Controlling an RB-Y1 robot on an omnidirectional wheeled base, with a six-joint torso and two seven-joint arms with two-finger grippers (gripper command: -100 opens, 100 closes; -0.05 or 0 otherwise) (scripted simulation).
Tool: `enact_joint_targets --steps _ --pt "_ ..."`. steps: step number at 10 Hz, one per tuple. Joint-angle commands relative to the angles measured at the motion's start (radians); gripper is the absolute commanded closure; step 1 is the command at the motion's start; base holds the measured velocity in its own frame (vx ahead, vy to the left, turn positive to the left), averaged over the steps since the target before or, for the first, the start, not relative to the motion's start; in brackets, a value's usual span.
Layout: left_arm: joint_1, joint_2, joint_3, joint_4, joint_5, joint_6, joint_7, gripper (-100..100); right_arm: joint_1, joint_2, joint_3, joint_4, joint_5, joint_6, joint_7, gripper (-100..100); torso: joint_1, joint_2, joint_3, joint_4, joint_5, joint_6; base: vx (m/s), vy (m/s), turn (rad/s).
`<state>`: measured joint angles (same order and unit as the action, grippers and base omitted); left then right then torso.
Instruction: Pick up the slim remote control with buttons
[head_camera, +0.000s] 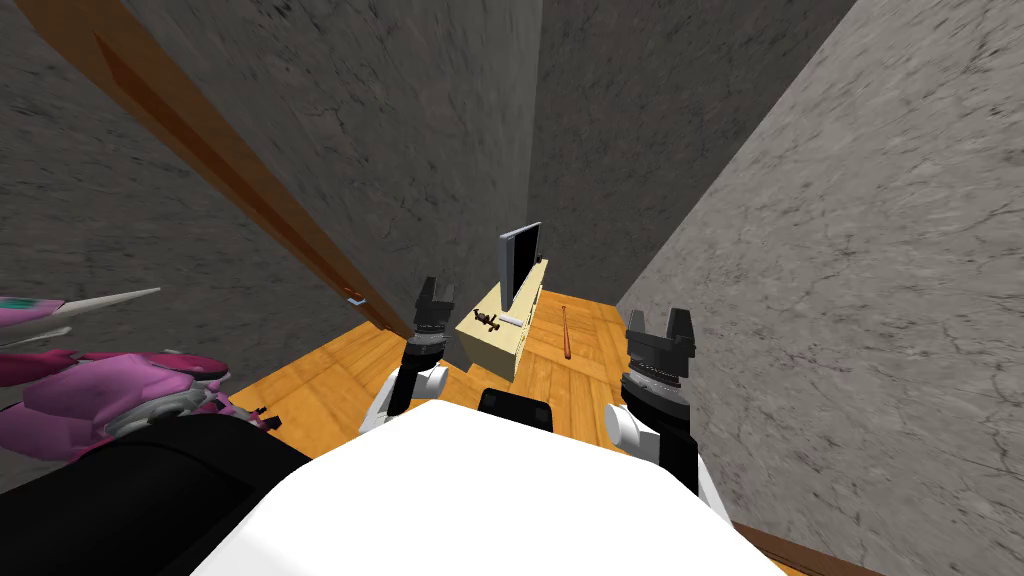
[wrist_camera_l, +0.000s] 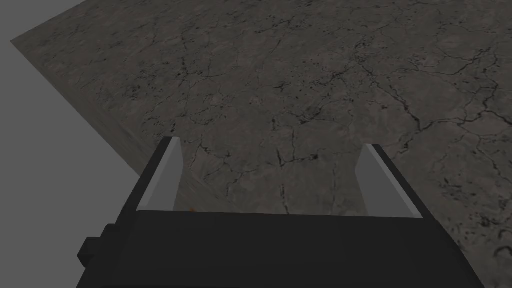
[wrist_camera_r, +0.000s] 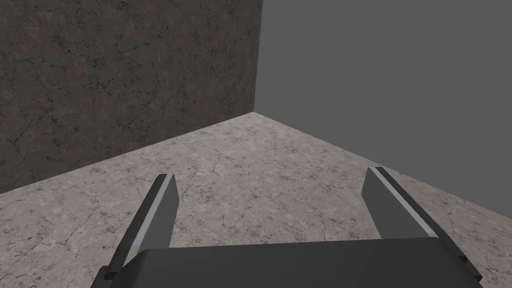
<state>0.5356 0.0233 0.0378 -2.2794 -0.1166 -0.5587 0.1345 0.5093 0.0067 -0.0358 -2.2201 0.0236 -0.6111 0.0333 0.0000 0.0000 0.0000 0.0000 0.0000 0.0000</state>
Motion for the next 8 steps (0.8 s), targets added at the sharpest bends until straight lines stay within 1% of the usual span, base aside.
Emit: enact_joint_targets --steps 1,3,5,7,8 --pt "-0.016 0.042 -0.007 0.004 0.013 0.026 -0.003 -100 0.0 0.0 0.0 0.0 0.0 0.0 0.0 0 0.0 0.0 0.0 0.0 0.0 0.0 -0.013 -0.034 0.049" --pt "-0.04 0.077 -0.015 0.014 0.031 0.066 -0.007 -100 0.0 0.0 0.0 0.0 0.0 0.0 0.0 0 -0.004 0.001 0.001 0.0 -0.001 0.0 -0.034 -0.086 0.064" --pt "-0.072 0.11 -0.025 0.032 0.056 0.122 -0.014 -100 0.0 0.0 0.0 0.0 0.0 0.0 0.0 0 -0.008 0.002 0.001 0.0 -0.002 0.0 -0.034 -0.107 0.06" --pt "-0.112 0.139 -0.034 0.058 0.086 0.179 -0.023 -100 0.0 0.0 0.0 0.0 0.0 0.0 0.0 0 -0.006 0.003 0.002 0.001 -0.001 0.0 -0.047 -0.09 0.06" --pt "-0.112 0.139 -0.034 0.058 0.086 0.192 -0.023 -100 0.0 0.0 0.0 0.0 0.0 0.0 0.0 0 -0.006 0.002 0.001 0.001 -0.001 0.0 -0.016 -0.074 0.017"
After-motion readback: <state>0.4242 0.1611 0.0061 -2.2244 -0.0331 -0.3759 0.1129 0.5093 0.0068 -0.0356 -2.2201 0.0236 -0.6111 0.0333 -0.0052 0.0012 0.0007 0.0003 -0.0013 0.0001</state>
